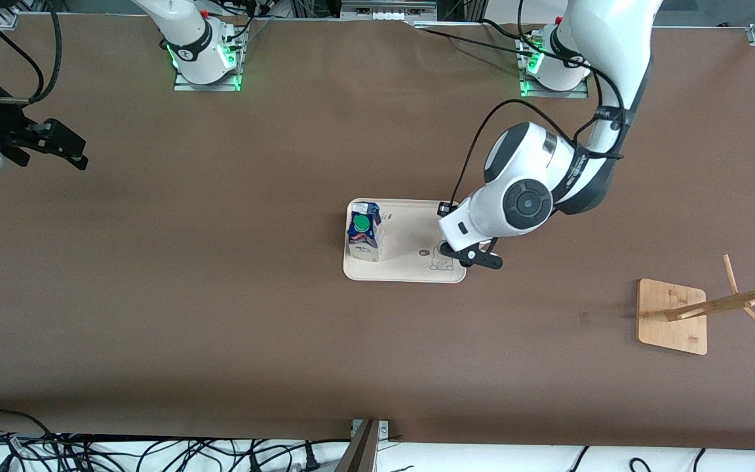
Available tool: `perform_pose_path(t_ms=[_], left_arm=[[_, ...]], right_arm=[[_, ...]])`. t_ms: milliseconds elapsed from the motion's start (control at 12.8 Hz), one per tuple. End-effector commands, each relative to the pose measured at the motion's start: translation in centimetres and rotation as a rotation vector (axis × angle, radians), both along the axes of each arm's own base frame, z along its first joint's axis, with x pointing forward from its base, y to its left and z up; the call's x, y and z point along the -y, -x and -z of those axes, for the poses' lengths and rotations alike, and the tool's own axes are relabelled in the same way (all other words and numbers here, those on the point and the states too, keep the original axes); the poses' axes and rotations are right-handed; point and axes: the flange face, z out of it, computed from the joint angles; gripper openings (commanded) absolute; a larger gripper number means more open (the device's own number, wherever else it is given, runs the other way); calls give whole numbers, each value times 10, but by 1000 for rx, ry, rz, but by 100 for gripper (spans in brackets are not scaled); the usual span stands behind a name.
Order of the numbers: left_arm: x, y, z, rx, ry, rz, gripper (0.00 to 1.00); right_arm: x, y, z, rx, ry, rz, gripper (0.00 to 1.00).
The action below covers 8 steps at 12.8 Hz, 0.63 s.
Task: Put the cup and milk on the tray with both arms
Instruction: 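Carry the mug over the tray beside the carton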
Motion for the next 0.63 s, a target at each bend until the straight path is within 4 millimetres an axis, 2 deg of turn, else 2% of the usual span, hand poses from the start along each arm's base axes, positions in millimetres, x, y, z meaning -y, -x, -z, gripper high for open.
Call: perform_pose_path(t_ms=[0,235,548], left_arm=[[27,0,15,-25,8,18,0],[32,2,14,-24,10,23,0],[32,4,29,-38,-3,39,0]], right_arm=[[1,0,-4,-3,-16,10,100],[1,0,-4,-3,-17,10,100],[1,-1,-6,6,-16,10,100]])
